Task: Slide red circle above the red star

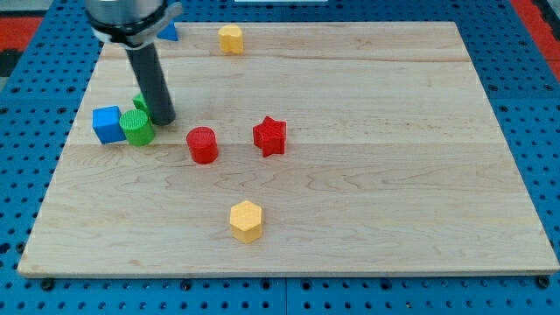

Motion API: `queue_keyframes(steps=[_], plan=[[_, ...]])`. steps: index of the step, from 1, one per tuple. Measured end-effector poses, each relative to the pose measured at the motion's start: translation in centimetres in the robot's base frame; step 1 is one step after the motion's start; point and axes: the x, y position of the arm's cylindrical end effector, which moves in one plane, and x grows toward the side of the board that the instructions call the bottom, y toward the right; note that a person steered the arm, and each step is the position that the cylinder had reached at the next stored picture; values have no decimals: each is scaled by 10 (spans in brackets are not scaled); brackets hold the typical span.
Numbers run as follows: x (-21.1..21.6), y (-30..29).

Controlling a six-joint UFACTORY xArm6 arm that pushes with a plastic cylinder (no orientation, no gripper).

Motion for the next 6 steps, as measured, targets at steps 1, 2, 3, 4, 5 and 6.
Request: queue_keyframes(steps=[1, 2, 3, 4, 5, 6], plan=[[40, 9], [71, 17], [73, 44], [21, 74], [19, 85], [5, 98]])
